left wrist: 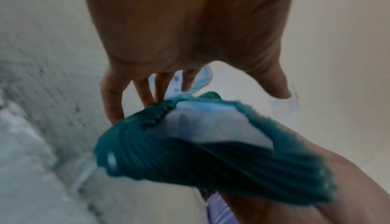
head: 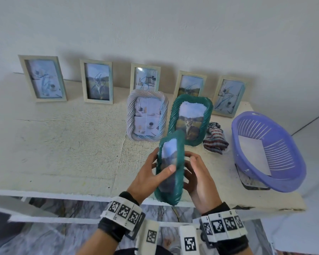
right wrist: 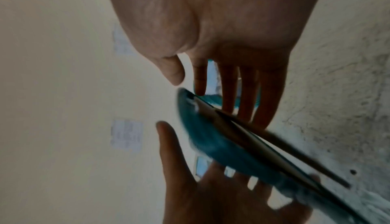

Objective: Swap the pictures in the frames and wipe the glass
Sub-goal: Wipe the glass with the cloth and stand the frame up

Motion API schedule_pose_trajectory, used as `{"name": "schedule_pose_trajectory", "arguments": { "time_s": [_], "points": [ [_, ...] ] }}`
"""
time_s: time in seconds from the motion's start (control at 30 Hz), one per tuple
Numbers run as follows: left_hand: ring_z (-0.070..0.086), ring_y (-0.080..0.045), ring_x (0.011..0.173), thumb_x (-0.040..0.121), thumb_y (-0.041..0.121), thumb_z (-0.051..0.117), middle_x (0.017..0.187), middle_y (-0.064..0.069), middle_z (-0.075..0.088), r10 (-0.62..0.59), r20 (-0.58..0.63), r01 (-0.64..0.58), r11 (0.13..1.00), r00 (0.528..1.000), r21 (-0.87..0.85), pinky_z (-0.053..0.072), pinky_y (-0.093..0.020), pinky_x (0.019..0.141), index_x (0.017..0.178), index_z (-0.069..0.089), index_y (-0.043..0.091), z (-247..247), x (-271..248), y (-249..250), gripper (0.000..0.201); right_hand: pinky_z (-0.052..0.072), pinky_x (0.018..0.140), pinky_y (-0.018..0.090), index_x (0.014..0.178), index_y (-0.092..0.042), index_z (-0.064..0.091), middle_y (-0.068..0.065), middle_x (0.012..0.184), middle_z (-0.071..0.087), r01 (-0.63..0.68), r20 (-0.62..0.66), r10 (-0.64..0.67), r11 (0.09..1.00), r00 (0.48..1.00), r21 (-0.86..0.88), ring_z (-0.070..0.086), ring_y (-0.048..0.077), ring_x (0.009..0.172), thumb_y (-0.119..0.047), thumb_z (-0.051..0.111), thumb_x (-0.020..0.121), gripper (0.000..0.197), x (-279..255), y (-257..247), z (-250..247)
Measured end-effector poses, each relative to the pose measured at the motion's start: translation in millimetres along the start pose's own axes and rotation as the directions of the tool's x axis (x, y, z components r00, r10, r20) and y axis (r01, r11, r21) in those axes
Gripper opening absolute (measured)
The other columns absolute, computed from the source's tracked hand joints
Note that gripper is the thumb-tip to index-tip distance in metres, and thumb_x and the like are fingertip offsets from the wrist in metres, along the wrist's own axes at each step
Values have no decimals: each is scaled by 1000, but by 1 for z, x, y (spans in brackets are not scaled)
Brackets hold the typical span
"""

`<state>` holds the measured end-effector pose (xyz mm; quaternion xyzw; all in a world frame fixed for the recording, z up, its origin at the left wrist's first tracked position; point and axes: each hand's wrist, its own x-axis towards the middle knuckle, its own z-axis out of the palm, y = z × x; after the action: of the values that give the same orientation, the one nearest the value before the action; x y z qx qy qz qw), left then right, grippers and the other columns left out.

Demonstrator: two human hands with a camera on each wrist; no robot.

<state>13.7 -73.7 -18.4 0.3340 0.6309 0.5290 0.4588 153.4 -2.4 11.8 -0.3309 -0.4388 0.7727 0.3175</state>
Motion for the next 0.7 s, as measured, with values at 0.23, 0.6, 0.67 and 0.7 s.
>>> {"name": "schedule_pose_trajectory", "arguments": {
  "time_s": [0.23,0.6,0.67,0.7],
  "points": [
    [50,-34,129,73,72,65,140,-14,51,-11,35,22,932,999,-361,39,-64,103,144,39,27,12,1,20,88,58,76,40,112,-18,58,-1,108,66,253,141,-210,830,967,-498,66,18,97,-17,65,91,22,-3,-3,10],
    [60,-12,110,52,68,62,127,3,58,-54,-47,43,976,997,-213,47,-31,78,139,42,37,17,5,43,94,36,55,20,97,-25,71,-12,68,48,343,252,-485,107,837,-933,48,9,64,-26,73,83,14,0,-52,-35],
    [59,-3,106,51,69,64,131,7,54,-41,-64,29,983,997,-181,47,-25,78,141,38,39,25,4,43,98,39,50,26,100,-25,71,-9,59,55,247,228,-479,-24,848,-969,52,14,57,-22,70,85,16,-1,-50,-31],
    [58,1,106,52,70,65,134,10,52,-28,-70,16,987,997,-161,47,-25,80,143,36,40,29,3,43,100,42,49,30,104,-25,70,-6,58,60,243,217,-465,-4,858,-970,55,16,54,-19,66,86,19,-2,-47,-30]
  ]
}}
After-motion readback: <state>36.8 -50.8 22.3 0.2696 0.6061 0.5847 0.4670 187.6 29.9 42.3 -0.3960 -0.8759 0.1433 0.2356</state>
